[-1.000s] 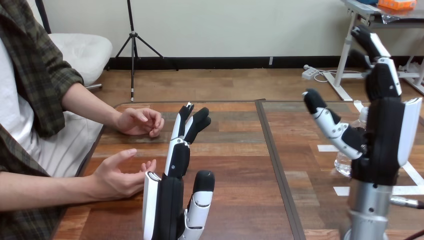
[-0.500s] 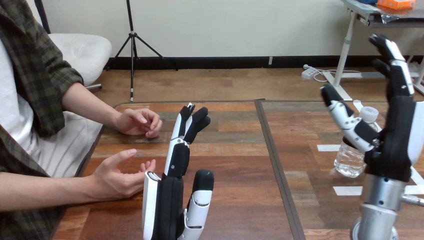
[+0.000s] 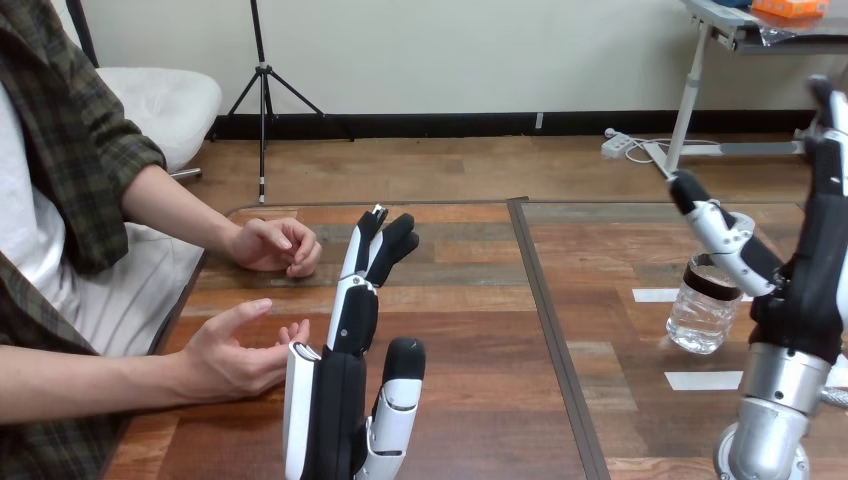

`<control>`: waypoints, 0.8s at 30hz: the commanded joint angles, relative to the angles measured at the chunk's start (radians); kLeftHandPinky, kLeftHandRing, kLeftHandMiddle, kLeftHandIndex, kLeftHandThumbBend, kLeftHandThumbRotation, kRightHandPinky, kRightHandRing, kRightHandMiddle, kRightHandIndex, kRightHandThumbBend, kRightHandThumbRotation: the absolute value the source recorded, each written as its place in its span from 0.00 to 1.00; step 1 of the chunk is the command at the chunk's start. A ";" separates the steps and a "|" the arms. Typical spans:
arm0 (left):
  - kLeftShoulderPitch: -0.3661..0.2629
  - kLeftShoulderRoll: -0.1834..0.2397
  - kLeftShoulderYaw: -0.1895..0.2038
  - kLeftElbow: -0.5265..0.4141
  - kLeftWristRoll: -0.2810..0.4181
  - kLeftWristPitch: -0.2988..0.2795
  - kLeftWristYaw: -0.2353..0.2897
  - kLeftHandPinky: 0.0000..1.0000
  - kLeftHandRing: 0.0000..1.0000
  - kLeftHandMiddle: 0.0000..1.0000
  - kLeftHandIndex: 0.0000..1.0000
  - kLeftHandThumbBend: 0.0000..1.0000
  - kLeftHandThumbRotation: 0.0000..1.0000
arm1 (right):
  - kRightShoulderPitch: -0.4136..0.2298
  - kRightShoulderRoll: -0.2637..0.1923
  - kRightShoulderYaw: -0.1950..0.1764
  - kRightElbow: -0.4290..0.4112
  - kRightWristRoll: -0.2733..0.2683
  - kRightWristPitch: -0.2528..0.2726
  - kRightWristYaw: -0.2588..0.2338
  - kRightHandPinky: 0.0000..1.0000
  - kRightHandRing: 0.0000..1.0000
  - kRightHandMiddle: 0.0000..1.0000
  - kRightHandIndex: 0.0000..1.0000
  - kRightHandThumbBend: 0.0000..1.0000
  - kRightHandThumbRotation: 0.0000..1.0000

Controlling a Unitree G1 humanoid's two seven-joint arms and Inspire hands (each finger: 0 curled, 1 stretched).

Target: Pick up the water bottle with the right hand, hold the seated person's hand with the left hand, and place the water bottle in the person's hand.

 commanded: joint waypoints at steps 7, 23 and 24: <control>-0.046 -0.056 0.005 0.007 -0.005 -0.013 0.000 0.93 0.87 0.90 0.97 0.41 1.00 | -0.121 -0.059 0.004 0.098 0.064 0.003 0.000 1.00 1.00 1.00 0.96 0.96 0.55; -0.037 -0.054 -0.002 -0.002 -0.022 0.001 -0.016 0.94 0.88 0.91 0.97 0.43 1.00 | -0.169 -0.087 0.011 0.213 0.160 0.021 0.050 1.00 1.00 1.00 0.95 1.00 0.57; -0.036 -0.055 -0.001 -0.004 -0.019 0.002 -0.016 0.94 0.88 0.91 0.97 0.43 1.00 | -0.171 -0.089 0.013 0.218 0.161 0.022 0.050 1.00 1.00 1.00 0.95 1.00 0.57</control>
